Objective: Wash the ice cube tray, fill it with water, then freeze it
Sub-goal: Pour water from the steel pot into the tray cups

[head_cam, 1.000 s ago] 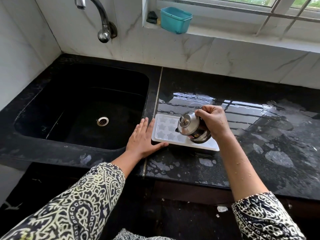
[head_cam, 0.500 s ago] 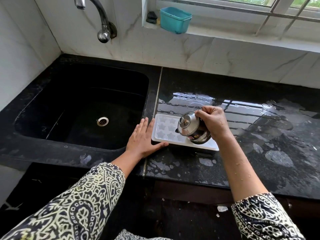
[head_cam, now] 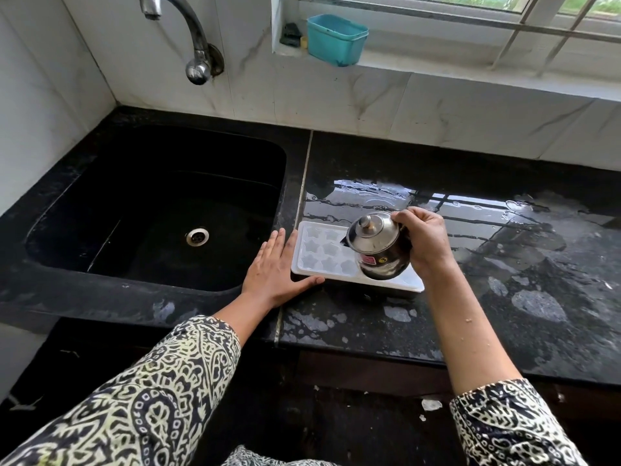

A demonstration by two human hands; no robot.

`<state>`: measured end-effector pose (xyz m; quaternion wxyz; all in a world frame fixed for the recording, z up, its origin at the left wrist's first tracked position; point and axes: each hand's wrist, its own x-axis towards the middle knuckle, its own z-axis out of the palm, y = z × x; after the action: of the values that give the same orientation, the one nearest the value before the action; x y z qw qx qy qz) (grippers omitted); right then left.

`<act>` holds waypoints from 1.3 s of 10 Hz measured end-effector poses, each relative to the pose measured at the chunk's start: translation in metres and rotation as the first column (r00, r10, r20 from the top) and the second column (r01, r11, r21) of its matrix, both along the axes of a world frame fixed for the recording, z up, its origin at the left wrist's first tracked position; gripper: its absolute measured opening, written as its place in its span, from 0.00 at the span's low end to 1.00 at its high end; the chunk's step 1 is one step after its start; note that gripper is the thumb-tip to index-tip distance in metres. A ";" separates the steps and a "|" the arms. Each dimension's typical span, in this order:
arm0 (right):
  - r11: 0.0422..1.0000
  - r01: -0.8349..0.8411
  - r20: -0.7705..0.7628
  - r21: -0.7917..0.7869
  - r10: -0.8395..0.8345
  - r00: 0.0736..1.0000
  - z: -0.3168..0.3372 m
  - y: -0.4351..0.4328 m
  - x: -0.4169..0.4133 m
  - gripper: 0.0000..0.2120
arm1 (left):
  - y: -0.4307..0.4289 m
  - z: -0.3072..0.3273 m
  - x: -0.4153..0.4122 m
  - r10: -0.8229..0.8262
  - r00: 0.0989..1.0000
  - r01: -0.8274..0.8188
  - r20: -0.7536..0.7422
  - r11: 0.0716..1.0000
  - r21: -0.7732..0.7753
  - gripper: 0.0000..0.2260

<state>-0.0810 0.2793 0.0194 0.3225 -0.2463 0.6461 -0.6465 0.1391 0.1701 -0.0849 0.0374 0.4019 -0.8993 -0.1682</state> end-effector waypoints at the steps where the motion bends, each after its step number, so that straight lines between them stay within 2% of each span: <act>1: 0.998 0.041 0.089 -0.056 -0.036 0.995 0.002 0.005 -0.004 0.17 | 0.000 0.000 0.001 0.002 1.000 -0.002 0.001 1.000 0.002 0.52; 2: 0.996 0.050 0.107 -0.077 -0.042 0.993 0.005 0.010 -0.008 0.20 | 0.000 -0.001 0.001 0.004 1.000 -0.004 0.001 1.000 0.006 0.52; 4: 0.997 0.055 0.034 -0.047 -0.054 0.998 0.010 0.021 -0.014 0.21 | 0.000 0.000 0.000 0.005 1.000 -0.005 -0.003 1.000 0.006 0.52; 8: 0.997 0.037 -0.211 0.072 -0.021 0.977 0.012 0.028 -0.013 0.22 | 0.001 -0.001 0.000 0.014 1.000 -0.013 0.007 1.000 -0.016 0.52; 13: 0.991 0.022 -0.330 0.129 0.022 0.944 0.008 0.027 -0.013 0.18 | 0.002 -0.001 -0.001 0.015 1.000 -0.015 0.026 1.000 -0.016 0.51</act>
<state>-0.0945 0.3059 0.0278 0.2248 -0.3297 0.7319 -0.5523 0.1385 0.1719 -0.0858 0.0303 0.4105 -0.8980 -0.1555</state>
